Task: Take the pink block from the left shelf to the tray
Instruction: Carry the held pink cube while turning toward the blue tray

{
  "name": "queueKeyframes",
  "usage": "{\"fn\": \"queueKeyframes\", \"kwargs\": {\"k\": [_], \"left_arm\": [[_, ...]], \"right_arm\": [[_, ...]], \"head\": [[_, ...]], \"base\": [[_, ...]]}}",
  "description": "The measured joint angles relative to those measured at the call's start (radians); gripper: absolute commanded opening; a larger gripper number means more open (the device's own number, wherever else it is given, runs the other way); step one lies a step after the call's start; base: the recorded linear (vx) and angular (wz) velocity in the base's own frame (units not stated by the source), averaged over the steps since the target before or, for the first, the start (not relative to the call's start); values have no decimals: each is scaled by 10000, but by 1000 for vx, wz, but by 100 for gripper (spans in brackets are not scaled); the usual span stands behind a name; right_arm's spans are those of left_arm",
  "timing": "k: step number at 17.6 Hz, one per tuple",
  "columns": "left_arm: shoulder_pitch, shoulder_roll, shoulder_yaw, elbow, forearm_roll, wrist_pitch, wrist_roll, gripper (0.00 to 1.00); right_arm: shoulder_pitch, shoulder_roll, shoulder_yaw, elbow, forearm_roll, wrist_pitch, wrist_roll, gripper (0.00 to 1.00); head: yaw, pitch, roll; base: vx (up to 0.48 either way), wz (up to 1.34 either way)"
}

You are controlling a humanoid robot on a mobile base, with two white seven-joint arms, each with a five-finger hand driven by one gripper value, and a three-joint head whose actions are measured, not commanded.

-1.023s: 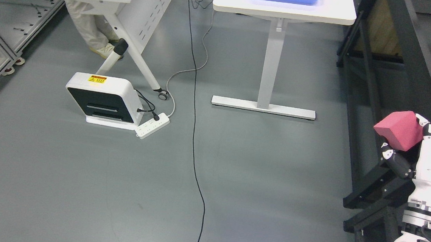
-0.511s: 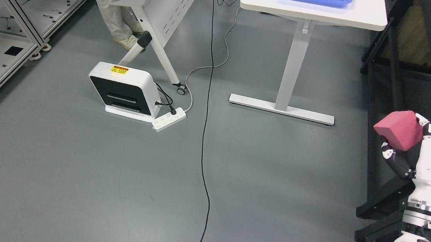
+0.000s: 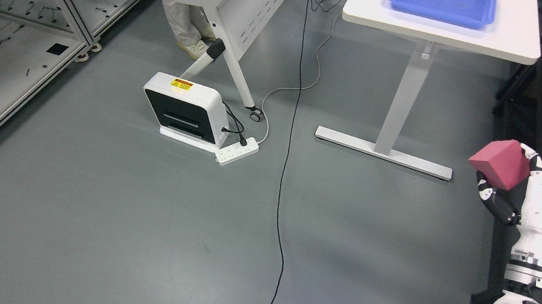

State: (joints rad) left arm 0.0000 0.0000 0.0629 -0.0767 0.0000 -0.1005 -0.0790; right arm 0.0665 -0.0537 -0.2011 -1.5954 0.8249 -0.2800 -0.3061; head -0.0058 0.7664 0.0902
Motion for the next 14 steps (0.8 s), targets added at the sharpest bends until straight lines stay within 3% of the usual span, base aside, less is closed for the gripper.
{"fn": "queueKeyframes", "kwargs": {"k": [7, 14], "left_arm": [[2, 0, 0, 0, 0, 0, 0, 100], [-1, 0, 0, 0, 0, 0, 0, 100]], "right_arm": [[61, 30, 37, -1, -7, 104, 36, 2], [-31, 244, 47, -14, -14, 499, 42, 2]], "head": [[0, 0, 0], [0, 0, 0]], "base": [[204, 218], [334, -106]]}}
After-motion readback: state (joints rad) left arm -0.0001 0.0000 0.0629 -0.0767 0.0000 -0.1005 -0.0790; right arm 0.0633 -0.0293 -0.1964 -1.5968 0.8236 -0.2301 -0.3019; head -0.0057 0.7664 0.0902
